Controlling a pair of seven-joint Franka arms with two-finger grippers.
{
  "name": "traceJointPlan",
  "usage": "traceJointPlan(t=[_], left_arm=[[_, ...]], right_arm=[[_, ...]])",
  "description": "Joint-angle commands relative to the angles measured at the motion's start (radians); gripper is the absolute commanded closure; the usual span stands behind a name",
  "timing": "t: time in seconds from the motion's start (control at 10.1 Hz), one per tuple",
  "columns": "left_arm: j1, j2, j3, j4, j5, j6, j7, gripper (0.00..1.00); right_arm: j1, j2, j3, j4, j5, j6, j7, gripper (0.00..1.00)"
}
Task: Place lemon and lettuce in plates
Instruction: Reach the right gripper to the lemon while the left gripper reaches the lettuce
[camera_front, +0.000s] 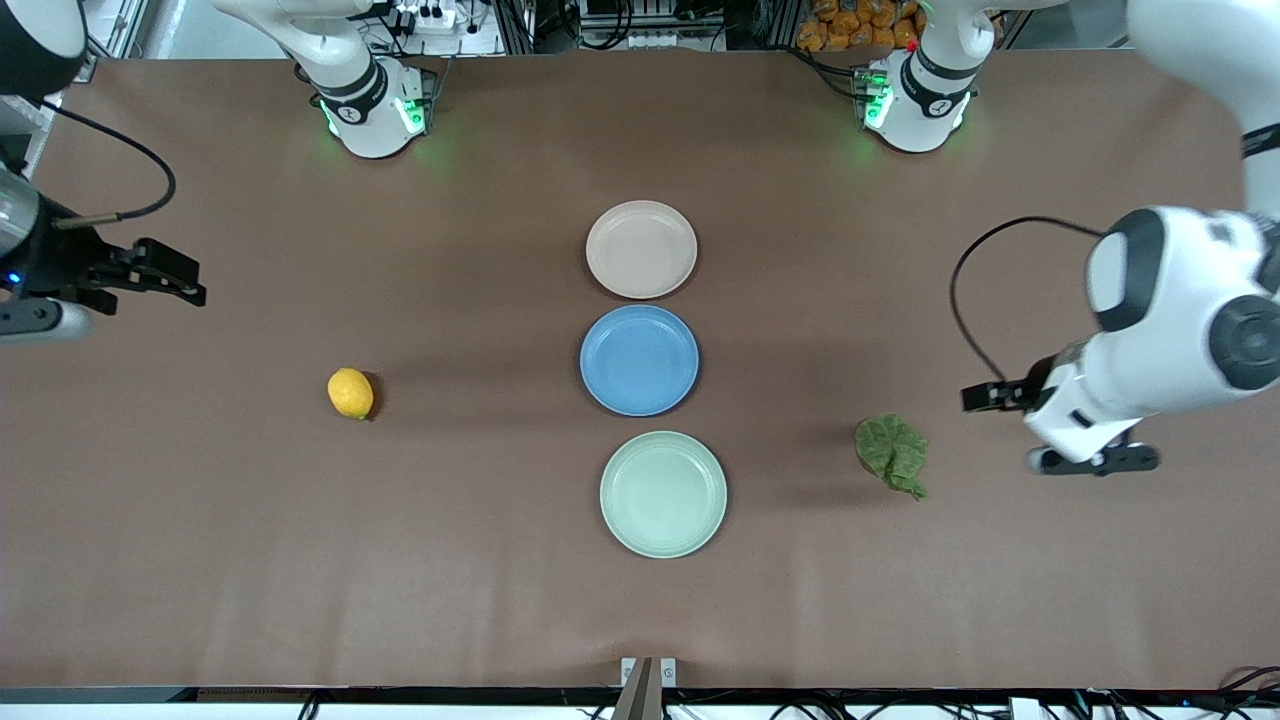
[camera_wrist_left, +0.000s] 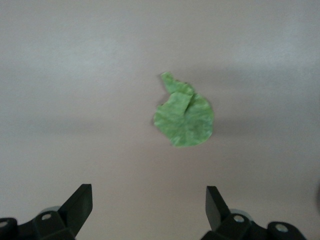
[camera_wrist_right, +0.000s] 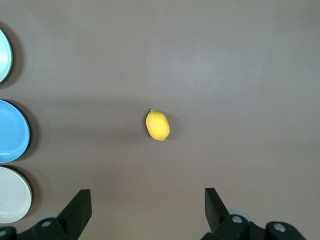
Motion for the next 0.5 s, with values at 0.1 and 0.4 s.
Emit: traceJointPlan(t=[0.1,0.4], left_arm=[[-0.031,0.109,0.005,0.028,0.015,0.089,-0.058,0.00],[-0.043,0.210,0.007,0.031,0.077,0.176,-0.098,0.00]], right_arm=[[-0.045,0.047,0.000,-0.106,0.127,0.046,0.003,0.00],[-0.055,0.113,0.000,-0.287,0.124,0.258,-0.004,0.00]])
